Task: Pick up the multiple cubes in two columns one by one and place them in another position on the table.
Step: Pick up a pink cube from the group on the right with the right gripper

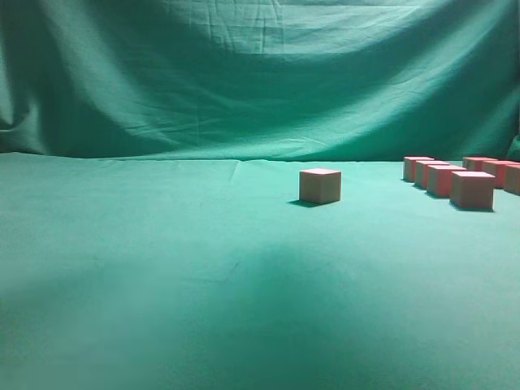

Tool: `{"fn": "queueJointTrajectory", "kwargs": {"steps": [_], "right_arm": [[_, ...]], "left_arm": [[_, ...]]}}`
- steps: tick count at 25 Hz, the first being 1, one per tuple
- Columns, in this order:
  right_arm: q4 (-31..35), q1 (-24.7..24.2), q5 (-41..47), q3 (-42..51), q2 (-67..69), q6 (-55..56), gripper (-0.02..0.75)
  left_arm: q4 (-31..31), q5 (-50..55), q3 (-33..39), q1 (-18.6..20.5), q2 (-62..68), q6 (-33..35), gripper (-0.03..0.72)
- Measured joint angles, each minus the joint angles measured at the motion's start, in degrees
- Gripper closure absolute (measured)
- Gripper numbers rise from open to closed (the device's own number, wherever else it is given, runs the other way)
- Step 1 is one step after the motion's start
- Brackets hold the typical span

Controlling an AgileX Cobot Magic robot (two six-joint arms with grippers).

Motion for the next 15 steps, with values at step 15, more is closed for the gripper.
{"fn": "queueJointTrajectory", "kwargs": {"steps": [15], "right_arm": [[-0.6, -15.6, -5.8, 43.0, -15.5, 2.5, 0.2]], "left_arm": [[0.0, 0.0, 0.0, 0.0, 0.0, 0.0, 0.688]]}}
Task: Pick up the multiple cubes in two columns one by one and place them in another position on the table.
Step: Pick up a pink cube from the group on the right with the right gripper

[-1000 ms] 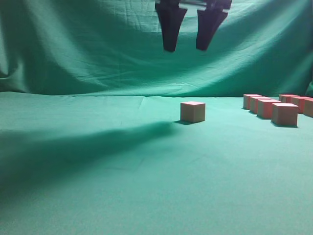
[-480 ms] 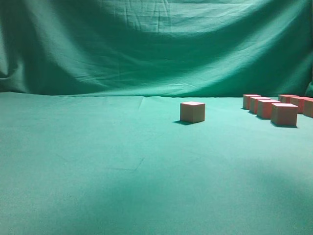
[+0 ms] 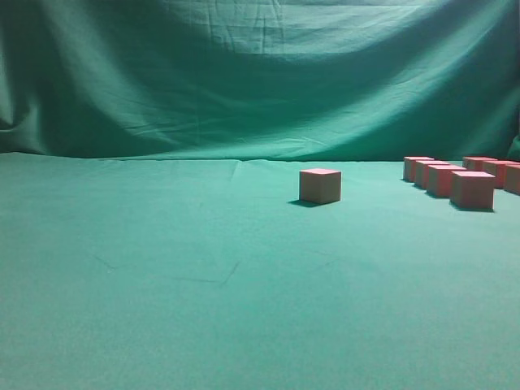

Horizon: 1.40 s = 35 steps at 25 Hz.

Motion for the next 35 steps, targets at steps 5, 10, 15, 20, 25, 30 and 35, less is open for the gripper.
{"fn": "queueJointTrajectory", "kwargs": {"steps": [5, 10, 15, 20, 25, 30, 35], "right_arm": [[0.4, -0.9, -10.6, 8.7, 0.0, 0.0, 0.2], [0.7, -2.2, -16.4, 10.7, 1.2, -0.1, 0.2], [1.5, -5.2, -19.8, 10.8, 5.9, -0.1, 0.2], [2.3, -5.3, -24.3, 10.8, 10.1, -1.1, 0.2], [2.3, -5.3, -28.8, 10.8, 13.4, -1.5, 0.2], [2.3, -5.3, -30.8, 10.8, 15.4, -1.5, 0.2], [2.3, -5.3, -31.4, 10.8, 16.8, -1.5, 0.2]], "left_arm": [[0.0, 0.0, 0.0, 0.0, 0.0, 0.0, 0.688], [0.0, 0.0, 0.0, 0.0, 0.0, 0.0, 0.688], [0.0, 0.0, 0.0, 0.0, 0.0, 0.0, 0.688], [0.0, 0.0, 0.0, 0.0, 0.0, 0.0, 0.688], [0.0, 0.0, 0.0, 0.0, 0.0, 0.0, 0.688], [0.0, 0.0, 0.0, 0.0, 0.0, 0.0, 0.688], [0.0, 0.0, 0.0, 0.0, 0.0, 0.0, 0.688]]}}
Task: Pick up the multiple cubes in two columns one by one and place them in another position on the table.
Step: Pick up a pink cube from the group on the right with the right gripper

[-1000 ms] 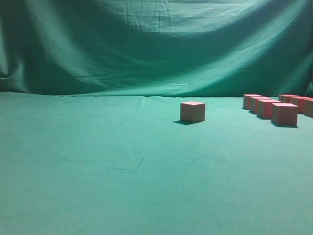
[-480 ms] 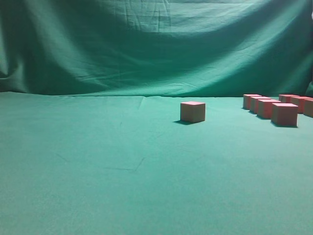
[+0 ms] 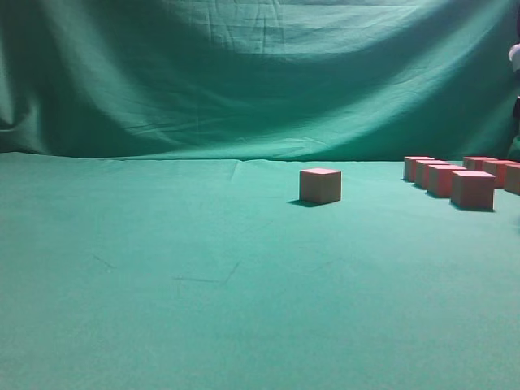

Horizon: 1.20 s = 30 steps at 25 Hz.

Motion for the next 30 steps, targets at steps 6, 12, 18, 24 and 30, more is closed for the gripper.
{"fn": "queueJointTrajectory", "kwargs": {"steps": [6, 12, 18, 24, 30], "right_arm": [[0.1, 0.0, -0.1, 0.0, 0.5, -0.1, 0.388], [0.3, 0.0, 0.4, 0.0, 0.5, -0.1, 0.471], [2.0, 0.3, 6.3, -1.7, -1.9, -0.2, 0.471], [3.1, 8.0, 13.8, -7.4, -10.0, -3.8, 0.471], [6.2, 20.6, 20.7, -19.2, -9.5, -7.6, 0.471]], "left_arm": [[0.0, 0.0, 0.0, 0.0, 0.0, 0.0, 0.688], [0.0, 0.0, 0.0, 0.0, 0.0, 0.0, 0.688], [0.0, 0.0, 0.0, 0.0, 0.0, 0.0, 0.688], [0.0, 0.0, 0.0, 0.0, 0.0, 0.0, 0.688], [0.0, 0.0, 0.0, 0.0, 0.0, 0.0, 0.688]]}}
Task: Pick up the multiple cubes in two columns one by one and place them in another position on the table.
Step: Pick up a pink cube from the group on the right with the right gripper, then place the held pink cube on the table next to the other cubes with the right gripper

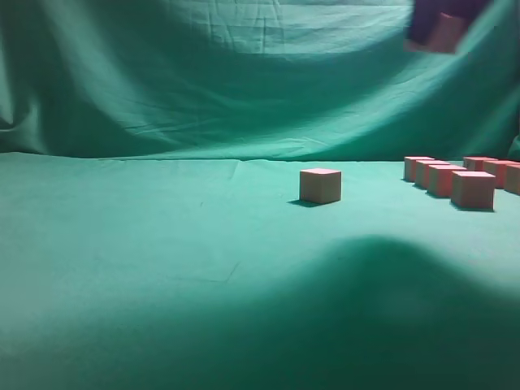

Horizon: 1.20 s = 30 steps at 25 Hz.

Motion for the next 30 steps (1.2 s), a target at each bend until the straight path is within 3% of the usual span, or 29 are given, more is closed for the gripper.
{"fn": "queueJointTrajectory", "kwargs": {"steps": [8, 15, 24, 30], "right_arm": [[0.4, 9.9, 9.1, -20.0, 14.1, -8.4, 0.471], [0.4, 13.8, 11.7, -33.1, 27.2, -18.4, 0.471], [-2.2, 14.3, 10.8, -36.0, 34.6, -32.1, 0.471], [-4.0, 14.0, 8.1, -36.2, 36.9, -34.3, 0.471]], "left_arm": [[0.0, 0.0, 0.0, 0.0, 0.0, 0.0, 0.688], [0.0, 0.0, 0.0, 0.0, 0.0, 0.0, 0.688], [0.0, 0.0, 0.0, 0.0, 0.0, 0.0, 0.688], [0.0, 0.0, 0.0, 0.0, 0.0, 0.0, 0.688]]}}
